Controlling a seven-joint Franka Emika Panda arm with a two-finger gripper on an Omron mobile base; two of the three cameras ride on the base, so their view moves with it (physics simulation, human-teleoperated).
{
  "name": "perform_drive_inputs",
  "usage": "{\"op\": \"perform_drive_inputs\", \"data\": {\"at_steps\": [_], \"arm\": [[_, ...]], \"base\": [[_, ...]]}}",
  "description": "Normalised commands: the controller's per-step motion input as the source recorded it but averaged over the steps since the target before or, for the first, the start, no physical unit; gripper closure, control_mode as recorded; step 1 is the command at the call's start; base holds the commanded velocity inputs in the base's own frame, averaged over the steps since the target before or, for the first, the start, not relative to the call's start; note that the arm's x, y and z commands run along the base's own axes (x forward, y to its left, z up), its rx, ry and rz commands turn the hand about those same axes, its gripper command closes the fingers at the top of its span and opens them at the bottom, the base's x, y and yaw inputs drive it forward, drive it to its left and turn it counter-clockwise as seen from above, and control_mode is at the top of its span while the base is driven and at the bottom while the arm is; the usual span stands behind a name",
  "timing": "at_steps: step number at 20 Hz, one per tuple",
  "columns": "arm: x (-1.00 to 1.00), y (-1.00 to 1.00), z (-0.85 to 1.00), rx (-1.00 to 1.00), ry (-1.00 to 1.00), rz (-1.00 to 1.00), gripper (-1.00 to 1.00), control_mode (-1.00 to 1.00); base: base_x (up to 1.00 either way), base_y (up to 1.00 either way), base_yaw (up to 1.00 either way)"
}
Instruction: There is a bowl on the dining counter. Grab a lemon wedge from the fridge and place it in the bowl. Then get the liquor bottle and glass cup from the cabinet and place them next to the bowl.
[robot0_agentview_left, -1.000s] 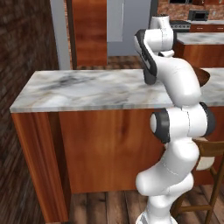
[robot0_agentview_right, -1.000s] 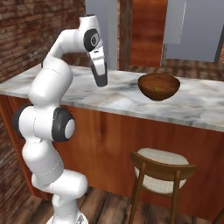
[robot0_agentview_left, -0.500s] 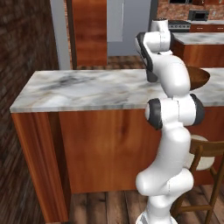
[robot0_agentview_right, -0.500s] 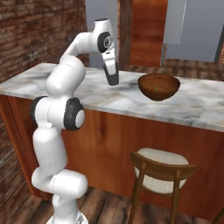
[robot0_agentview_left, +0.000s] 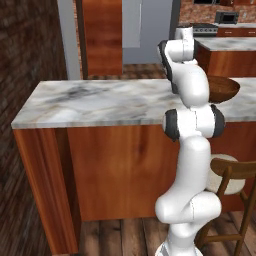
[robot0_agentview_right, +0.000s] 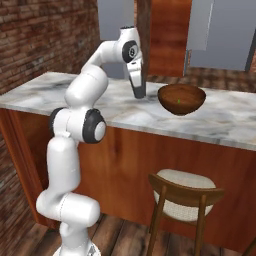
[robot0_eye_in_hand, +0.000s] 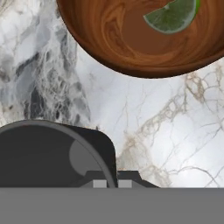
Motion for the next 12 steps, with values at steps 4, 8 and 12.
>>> {"op": "perform_drive_inputs", "data": {"at_steps": [4,8,12], "arm": [[0.12,-0.2,-0.21,0.0,0.0,-0.09,1.0,-1.0],[0.02,-0.17,-0.23,0.0,0.0,-0.09,1.0,-1.0],[0.04,-0.14,-0.25,0.0,0.0,-0.09,1.0,-1.0]], "base": [[0.0,0.0,0.0],[0.0,0.0,0.0],[0.0,0.0,0.0]]}}
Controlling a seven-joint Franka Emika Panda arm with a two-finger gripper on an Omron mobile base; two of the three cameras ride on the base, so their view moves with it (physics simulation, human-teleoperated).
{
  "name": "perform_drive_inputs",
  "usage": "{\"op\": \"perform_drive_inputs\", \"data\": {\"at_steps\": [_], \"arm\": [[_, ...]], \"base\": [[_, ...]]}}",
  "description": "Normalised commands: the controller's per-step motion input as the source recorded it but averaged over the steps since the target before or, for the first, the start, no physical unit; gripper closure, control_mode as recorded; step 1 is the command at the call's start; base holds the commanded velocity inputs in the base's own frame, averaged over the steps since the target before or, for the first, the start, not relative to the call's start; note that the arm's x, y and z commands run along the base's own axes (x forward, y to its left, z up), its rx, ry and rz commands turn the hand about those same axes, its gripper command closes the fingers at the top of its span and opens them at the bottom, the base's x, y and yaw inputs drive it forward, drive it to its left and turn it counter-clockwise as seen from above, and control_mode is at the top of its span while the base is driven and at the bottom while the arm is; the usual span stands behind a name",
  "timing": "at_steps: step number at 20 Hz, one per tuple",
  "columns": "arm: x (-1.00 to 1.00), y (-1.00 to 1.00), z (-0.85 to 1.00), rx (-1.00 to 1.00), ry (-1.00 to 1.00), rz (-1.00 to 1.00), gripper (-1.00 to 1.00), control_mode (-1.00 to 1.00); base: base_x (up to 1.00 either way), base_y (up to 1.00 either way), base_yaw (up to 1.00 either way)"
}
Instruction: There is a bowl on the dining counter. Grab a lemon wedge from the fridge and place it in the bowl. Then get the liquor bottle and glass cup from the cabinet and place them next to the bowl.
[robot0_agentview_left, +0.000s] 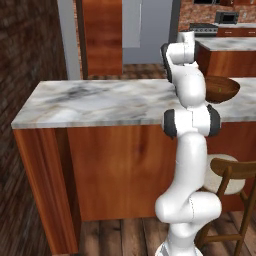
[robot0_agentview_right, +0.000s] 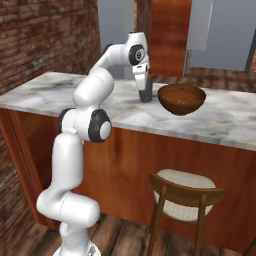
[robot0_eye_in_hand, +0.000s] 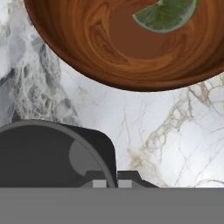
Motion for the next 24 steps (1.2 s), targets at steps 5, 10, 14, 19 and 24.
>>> {"op": "perform_drive_inputs", "data": {"at_steps": [5,10,14,19,24], "arm": [[0.11,-0.05,-0.27,0.0,0.0,-0.08,1.0,-1.0],[0.25,0.0,-0.22,0.0,0.0,-0.04,1.0,-1.0],[0.24,0.0,-0.26,0.0,0.0,0.0,1.0,-1.0],[0.11,0.0,-0.27,0.0,0.0,0.0,-1.0,-1.0],[-0.06,0.0,-0.05,0.0,-0.09,0.0,-1.0,-1.0]], "base": [[0.0,0.0,0.0],[0.0,0.0,0.0],[0.0,0.0,0.0],[0.0,0.0,0.0],[0.0,0.0,0.0]]}}
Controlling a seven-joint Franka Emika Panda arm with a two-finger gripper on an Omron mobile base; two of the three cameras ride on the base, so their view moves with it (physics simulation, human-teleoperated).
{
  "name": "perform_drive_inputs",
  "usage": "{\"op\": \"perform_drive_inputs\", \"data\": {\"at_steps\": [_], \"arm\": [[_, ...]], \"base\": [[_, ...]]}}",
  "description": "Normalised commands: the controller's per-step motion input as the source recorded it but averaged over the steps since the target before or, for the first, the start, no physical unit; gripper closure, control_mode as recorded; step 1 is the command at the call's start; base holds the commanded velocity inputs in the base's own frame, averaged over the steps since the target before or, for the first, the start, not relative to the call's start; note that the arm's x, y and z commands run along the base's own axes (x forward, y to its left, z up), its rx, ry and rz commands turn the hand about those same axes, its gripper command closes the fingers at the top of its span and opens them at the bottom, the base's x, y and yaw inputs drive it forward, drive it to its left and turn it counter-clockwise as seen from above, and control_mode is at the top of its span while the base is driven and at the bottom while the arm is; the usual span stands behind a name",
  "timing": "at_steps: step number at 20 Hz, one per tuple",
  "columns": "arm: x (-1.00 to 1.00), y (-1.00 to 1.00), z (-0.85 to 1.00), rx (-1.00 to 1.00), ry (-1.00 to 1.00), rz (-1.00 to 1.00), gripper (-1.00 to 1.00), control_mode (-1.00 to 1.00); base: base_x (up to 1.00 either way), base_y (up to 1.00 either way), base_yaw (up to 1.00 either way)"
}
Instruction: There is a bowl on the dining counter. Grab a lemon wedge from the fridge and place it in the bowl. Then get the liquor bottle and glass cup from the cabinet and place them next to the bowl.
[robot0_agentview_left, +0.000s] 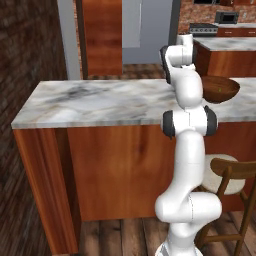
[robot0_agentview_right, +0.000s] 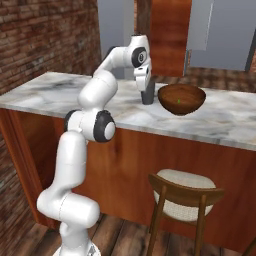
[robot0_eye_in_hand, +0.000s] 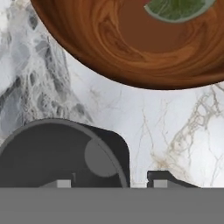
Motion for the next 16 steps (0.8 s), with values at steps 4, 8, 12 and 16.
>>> {"op": "perform_drive_inputs", "data": {"at_steps": [4,8,12,16], "arm": [[-0.33,0.0,0.13,0.0,-0.19,0.0,-1.0,-1.0],[-0.38,0.0,0.59,0.0,-0.22,0.0,-1.0,-1.0],[-0.41,0.0,0.79,0.0,-0.2,0.0,-1.0,-1.0],[-0.54,0.01,0.82,0.0,-0.16,0.01,-1.0,-1.0]], "base": [[0.0,0.0,0.0],[0.0,0.0,0.0],[0.0,0.0,0.0],[0.0,0.0,0.0]]}}
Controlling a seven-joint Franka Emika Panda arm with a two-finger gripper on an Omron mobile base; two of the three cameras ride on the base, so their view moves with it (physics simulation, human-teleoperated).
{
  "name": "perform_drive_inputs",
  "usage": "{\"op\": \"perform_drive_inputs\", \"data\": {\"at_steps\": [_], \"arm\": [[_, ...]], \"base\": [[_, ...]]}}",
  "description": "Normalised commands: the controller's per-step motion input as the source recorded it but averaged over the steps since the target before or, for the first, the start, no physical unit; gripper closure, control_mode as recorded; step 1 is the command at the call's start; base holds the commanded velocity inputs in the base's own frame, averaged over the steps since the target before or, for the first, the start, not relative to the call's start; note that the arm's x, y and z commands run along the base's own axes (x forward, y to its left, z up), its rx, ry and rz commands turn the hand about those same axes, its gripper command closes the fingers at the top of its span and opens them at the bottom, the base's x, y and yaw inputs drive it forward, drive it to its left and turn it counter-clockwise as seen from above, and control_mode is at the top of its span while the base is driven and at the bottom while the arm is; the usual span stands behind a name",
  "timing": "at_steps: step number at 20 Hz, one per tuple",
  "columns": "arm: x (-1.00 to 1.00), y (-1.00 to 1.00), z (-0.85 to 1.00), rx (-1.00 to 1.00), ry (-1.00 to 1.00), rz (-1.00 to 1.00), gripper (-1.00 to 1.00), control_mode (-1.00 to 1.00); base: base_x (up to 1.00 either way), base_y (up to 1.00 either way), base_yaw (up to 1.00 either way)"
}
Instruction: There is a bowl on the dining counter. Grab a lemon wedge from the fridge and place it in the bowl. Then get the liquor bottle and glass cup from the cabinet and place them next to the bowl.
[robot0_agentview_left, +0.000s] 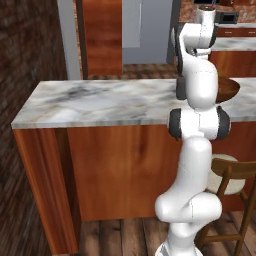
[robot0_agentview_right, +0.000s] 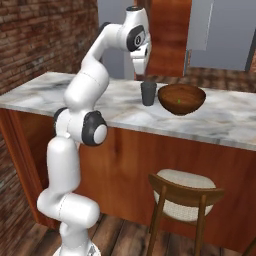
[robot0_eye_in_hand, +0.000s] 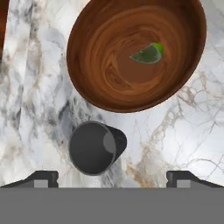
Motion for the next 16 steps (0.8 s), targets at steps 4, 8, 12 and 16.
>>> {"op": "perform_drive_inputs", "data": {"at_steps": [4,8,12,16], "arm": [[-0.84,0.2,0.25,0.0,-0.04,0.27,-1.0,-1.0],[-0.99,0.47,0.0,-0.03,0.0,0.63,-1.0,-1.0],[-1.0,0.54,0.0,-0.07,0.0,0.75,-1.0,-1.0],[-1.0,0.49,-0.02,-0.09,0.0,0.76,-1.0,-1.0]], "base": [[0.0,0.0,0.0],[0.0,0.0,0.0],[0.0,0.0,0.0],[0.0,0.0,0.0]]}}
